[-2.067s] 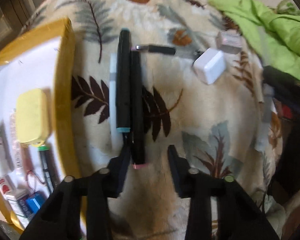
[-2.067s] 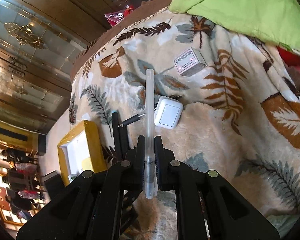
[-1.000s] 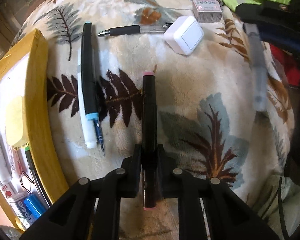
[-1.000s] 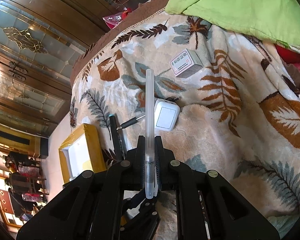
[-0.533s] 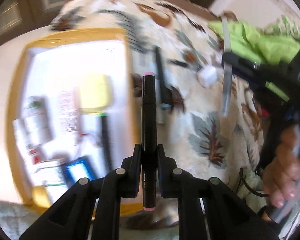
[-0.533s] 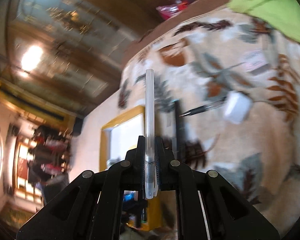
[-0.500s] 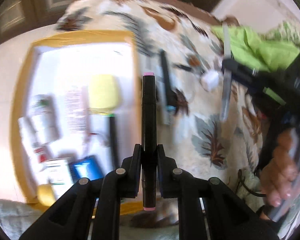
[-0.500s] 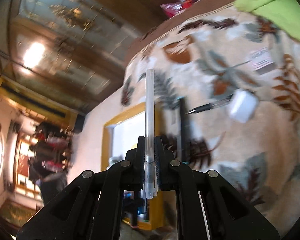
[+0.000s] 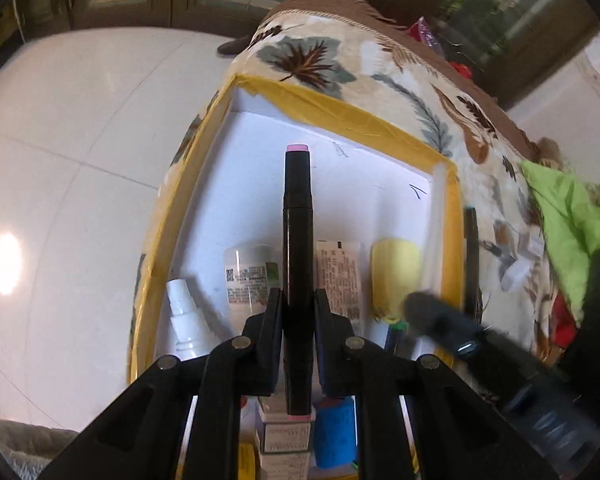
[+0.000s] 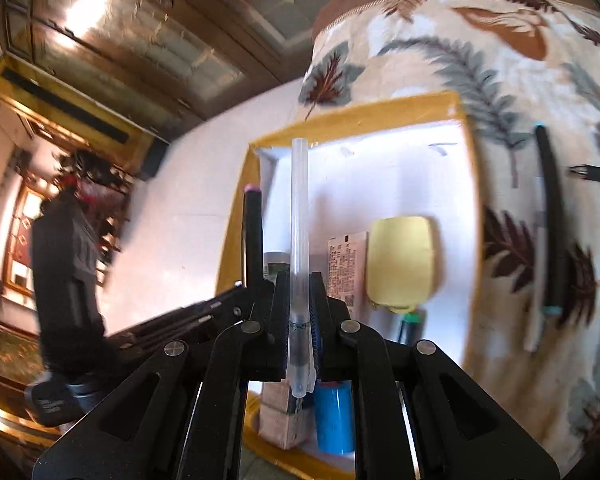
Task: Organize rigid objects
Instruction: 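Lower the marker and tube upright into the tray and open both tools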
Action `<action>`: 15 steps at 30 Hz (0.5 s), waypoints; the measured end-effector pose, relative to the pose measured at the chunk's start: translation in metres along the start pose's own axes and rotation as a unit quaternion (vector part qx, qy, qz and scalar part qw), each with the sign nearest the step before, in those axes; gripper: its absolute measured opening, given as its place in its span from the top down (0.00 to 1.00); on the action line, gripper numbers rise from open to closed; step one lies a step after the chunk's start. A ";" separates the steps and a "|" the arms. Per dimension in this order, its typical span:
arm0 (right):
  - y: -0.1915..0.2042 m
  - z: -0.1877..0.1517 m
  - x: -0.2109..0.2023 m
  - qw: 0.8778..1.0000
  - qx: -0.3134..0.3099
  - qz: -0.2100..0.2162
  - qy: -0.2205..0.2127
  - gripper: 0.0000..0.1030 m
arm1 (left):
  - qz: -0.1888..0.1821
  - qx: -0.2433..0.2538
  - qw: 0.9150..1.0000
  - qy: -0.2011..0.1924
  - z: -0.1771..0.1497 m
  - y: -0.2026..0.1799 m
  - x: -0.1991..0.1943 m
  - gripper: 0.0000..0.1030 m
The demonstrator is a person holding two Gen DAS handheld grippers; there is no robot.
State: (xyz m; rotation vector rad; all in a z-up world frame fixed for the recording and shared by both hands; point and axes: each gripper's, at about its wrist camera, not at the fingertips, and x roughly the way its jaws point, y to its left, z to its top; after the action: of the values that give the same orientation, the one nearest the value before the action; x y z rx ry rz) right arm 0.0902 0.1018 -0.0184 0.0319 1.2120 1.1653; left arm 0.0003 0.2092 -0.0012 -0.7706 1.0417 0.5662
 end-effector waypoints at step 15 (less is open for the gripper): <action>-0.033 -0.010 0.041 0.999 0.039 -0.018 0.031 0.91 | 0.024 0.014 0.999 0.028 -0.005 -0.007 0.032 0.87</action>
State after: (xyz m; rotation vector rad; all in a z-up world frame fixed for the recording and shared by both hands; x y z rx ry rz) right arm 0.1010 0.1098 -0.0704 0.0316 1.3080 1.0945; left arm 0.0151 0.2027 -0.0302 -0.7414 1.1196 0.5725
